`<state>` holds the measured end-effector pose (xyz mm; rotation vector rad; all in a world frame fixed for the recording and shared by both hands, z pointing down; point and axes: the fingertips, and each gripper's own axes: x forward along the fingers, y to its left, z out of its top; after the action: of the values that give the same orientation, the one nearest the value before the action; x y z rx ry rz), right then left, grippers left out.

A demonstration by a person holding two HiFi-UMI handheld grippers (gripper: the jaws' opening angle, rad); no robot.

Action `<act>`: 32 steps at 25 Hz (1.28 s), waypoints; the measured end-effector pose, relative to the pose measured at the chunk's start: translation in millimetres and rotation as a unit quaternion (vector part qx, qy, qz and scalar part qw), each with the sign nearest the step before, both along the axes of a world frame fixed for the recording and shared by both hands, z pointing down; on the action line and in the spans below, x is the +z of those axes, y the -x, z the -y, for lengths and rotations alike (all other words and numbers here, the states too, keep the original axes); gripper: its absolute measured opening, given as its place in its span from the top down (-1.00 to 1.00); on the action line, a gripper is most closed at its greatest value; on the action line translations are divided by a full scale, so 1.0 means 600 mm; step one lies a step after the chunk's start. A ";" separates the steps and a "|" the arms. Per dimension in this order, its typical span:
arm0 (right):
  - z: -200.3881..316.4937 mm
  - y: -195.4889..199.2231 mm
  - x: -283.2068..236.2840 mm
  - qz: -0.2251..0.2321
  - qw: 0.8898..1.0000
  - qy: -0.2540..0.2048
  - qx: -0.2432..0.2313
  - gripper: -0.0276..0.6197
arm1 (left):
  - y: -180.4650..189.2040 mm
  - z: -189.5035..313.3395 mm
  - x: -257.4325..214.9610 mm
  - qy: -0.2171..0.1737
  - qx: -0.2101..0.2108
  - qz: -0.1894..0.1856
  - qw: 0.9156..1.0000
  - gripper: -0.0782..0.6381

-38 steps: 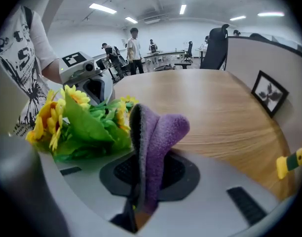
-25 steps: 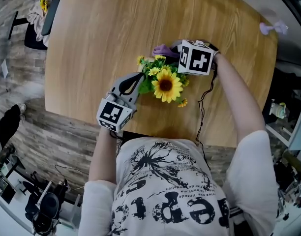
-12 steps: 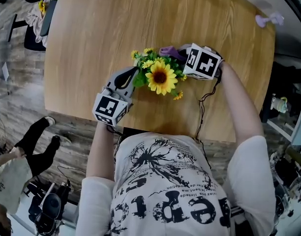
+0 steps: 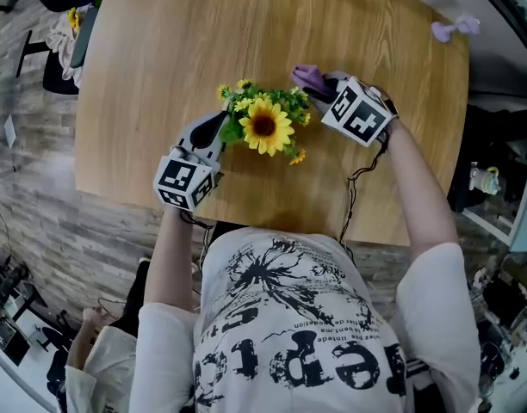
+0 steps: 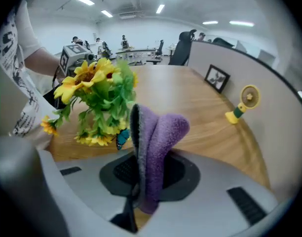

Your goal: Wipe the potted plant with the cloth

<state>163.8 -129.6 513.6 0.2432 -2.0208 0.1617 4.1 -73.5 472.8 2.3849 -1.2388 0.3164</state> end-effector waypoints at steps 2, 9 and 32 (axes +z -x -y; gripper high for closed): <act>0.028 -0.005 -0.030 0.018 0.998 -0.048 0.045 0.69 | 0.004 -0.003 0.000 0.010 -0.017 -0.020 1.000 0.77; 0.075 0.010 -0.150 0.109 0.961 -0.143 0.209 0.68 | 0.019 0.018 -0.073 -0.044 -0.031 -0.044 0.998 0.77; -0.033 0.379 -0.158 0.155 0.912 -0.109 0.363 0.67 | 0.242 0.058 -0.168 -0.119 0.157 -0.014 0.980 0.77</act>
<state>-63.7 -109.8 418.6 1.1761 -2.1703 0.4614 -140.9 -108.4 371.8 2.7863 -0.9281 0.2374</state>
